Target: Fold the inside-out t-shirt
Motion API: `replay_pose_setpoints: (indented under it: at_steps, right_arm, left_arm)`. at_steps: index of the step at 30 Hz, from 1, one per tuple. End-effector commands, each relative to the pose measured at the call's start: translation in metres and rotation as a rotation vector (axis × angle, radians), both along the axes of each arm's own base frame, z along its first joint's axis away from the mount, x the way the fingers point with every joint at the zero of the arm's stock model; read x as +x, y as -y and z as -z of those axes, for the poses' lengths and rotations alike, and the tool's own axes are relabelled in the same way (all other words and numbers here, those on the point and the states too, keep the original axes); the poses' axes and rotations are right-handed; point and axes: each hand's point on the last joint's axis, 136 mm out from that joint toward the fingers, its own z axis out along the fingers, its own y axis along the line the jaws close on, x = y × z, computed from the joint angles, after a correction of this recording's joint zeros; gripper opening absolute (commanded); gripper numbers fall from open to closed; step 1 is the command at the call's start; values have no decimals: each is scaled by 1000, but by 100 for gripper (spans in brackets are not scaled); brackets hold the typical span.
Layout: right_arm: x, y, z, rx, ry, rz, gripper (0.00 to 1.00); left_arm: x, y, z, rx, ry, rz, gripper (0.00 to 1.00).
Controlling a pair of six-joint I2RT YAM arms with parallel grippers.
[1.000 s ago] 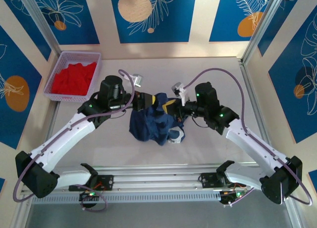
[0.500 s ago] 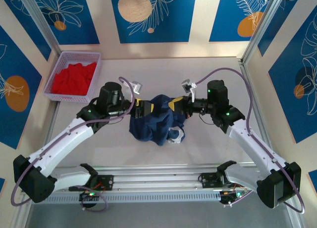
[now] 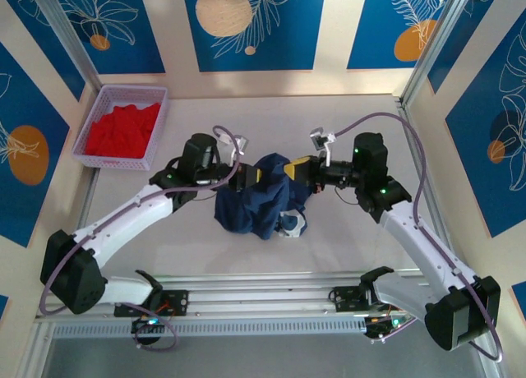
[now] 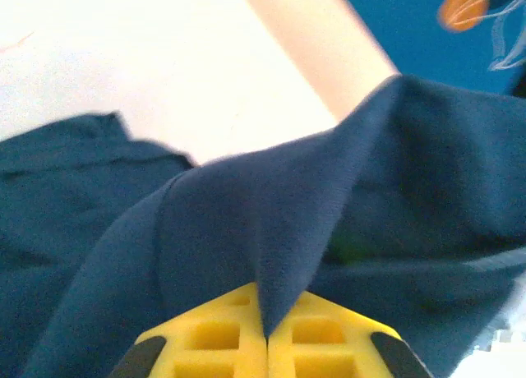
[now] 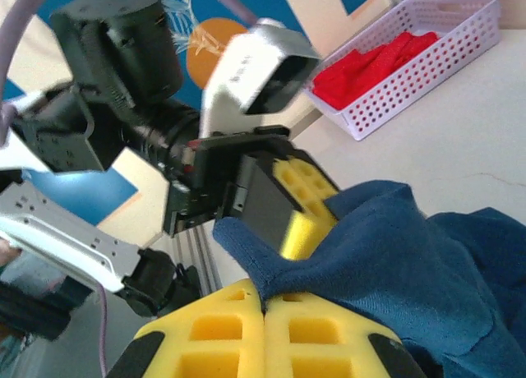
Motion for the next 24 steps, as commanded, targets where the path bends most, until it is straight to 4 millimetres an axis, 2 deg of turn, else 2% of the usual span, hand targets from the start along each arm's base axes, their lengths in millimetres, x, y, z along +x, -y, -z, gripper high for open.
replay_pose_setpoints:
  at_steps: [1,4,7,10,14,17,21,24]
  right_arm:
    - [-5,15,-17,60,-18,34,0]
    - [-7,24,-23,100,-59,25,0]
    - [-10,29,-27,113,-70,12,0]
    - [-8,34,-25,95,-87,37,0]
    - [5,36,5,-27,-150,151,1]
    - [3,23,25,-138,-121,158,11]
    - [10,18,52,-334,-82,236,26]
    - [11,17,54,-431,-12,257,32]
  left_arm:
    - [-26,-1,-61,-220,200,124,0]
    - [-33,-15,-71,-227,315,89,0]
    - [-23,-29,-65,-176,335,13,0]
    - [-13,-34,-56,-144,312,-25,0]
    - [-19,-27,-61,-186,305,25,0]
    - [-27,-24,-74,-234,319,71,0]
    - [-37,-23,-86,-266,340,109,0]
    - [-36,-25,-83,-242,341,94,0]
